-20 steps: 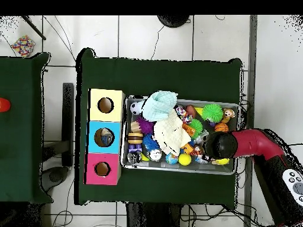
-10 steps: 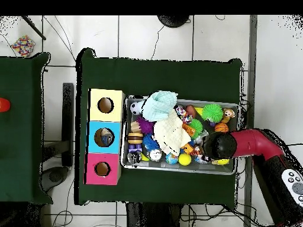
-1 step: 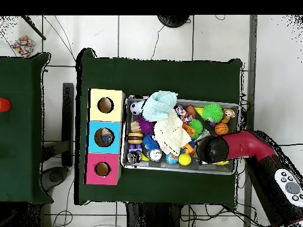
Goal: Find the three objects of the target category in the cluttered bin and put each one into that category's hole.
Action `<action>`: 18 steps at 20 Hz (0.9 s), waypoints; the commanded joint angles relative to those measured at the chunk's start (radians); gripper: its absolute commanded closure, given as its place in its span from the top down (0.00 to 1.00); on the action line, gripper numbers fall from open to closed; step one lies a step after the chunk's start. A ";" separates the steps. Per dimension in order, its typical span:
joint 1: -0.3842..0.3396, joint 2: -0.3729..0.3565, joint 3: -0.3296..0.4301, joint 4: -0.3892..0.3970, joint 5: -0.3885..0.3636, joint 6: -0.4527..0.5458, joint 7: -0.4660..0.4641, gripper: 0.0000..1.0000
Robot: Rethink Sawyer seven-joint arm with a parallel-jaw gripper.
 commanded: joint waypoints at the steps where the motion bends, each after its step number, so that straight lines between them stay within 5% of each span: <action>1: -0.005 0.044 0.062 0.085 -0.075 -0.041 -0.416 1.00; 18: 0.028 0.021 0.012 0.066 -0.145 -0.130 -0.337 1.00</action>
